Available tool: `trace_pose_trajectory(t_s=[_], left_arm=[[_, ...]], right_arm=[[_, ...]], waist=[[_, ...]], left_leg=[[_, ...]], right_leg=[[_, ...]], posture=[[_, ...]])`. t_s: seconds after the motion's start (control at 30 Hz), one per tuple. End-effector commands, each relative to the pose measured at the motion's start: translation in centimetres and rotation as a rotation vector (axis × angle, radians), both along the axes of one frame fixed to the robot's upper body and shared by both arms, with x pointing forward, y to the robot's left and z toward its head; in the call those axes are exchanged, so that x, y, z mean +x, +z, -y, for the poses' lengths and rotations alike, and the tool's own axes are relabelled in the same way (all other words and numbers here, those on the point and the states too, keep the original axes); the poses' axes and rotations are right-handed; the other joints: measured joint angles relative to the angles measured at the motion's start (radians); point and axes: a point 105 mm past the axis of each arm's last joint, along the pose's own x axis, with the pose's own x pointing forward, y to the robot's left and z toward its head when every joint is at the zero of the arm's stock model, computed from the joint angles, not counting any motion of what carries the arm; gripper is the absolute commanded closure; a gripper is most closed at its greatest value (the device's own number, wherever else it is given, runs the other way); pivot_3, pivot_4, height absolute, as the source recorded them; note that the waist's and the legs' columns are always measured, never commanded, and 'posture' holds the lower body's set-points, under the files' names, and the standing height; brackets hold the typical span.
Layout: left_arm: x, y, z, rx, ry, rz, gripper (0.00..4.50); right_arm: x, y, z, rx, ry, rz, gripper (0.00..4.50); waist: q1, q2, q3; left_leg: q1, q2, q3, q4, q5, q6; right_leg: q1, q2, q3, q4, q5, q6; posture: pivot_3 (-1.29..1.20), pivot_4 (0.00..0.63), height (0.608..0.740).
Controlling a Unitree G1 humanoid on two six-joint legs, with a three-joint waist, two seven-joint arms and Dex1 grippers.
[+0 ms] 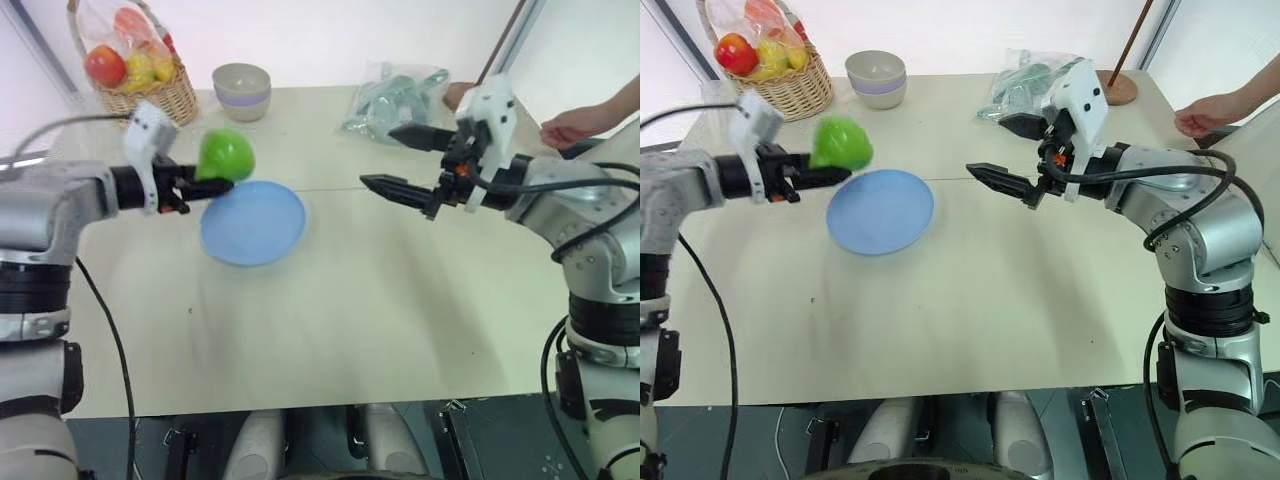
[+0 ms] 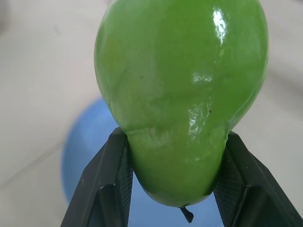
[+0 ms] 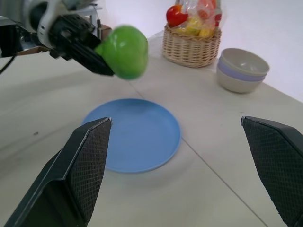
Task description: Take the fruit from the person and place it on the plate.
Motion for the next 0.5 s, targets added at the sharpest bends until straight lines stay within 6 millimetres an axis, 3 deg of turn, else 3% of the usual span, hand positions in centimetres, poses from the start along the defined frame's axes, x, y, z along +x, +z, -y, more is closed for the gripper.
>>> trace_pose_trajectory(t_s=[0.03, 0.23, 0.5], left_arm=[[1.0, -0.7, 0.1, 0.055, -0.032, 0.017, 2.71], [2.6, -4.5, 0.7, 0.1, -0.051, -0.03, 2.71], [2.4, -8.2, 1.1, 0.172, -0.118, -0.09, 2.71]], right_arm=[[-0.7, 1.1, -0.3, 0.01, 0.007, 0.069, 0.0], [-0.9, 1.0, -0.2, 0.013, -0.006, 0.071, 0.0], [-0.9, 1.0, -0.1, 0.016, -0.018, 0.071, 0.0]], waist=[[0.0, 0.0, 0.0], [0.001, 0.0, 0.0], [0.001, 0.0, 0.0]], left_leg=[[0.0, 0.0, 0.0, 0.0, 0.0, 0.0], [-0.001, 0.0, 0.0, 0.0, 0.0, 0.0], [-0.001, 0.0, 0.0, 0.0, 0.0, 0.0]], right_leg=[[0.0, 0.0, 0.0, 0.0, 0.0, 0.0], [0.0, 0.0, 0.0, 0.0, 0.0, 0.0], [-0.001, 0.0, 0.0, 0.0, 0.0, 0.0]], posture=[[0.0, 0.15, 0.74], [0.0, 0.15, 0.74], [0.0, 0.15, 0.74]])
